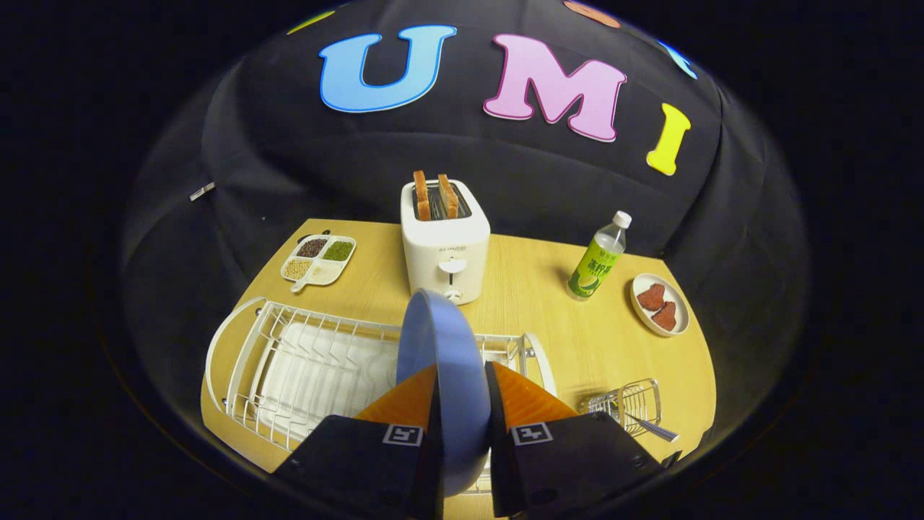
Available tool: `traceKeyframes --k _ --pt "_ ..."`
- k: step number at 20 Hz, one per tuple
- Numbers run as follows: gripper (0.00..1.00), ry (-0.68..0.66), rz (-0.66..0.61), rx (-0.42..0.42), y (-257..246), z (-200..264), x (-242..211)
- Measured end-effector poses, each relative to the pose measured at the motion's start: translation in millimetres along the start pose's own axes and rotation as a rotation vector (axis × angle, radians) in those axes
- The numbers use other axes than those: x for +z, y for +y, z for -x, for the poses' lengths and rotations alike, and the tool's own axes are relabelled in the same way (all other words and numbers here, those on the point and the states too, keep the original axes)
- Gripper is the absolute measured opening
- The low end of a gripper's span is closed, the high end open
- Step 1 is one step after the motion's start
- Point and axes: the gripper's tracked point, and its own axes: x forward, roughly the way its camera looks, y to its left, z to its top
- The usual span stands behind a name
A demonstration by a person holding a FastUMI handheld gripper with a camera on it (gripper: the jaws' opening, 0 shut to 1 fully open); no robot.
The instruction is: Take the plate from the dish rack, then take the spoon from the basket and place it into the plate.
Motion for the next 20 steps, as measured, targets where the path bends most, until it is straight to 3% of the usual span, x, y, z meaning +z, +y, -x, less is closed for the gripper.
traceKeyframes --k 6,10,15,20 --pt "0.27 0.009 -0.038 -0.009 -22 4 -3" --pt "0.28 0.044 -0.147 0.065 -33 14 -19" --pt "0.27 0.000 -0.226 0.169 -64 53 -23" --pt "0.27 -0.040 -0.278 0.178 -124 103 -48"
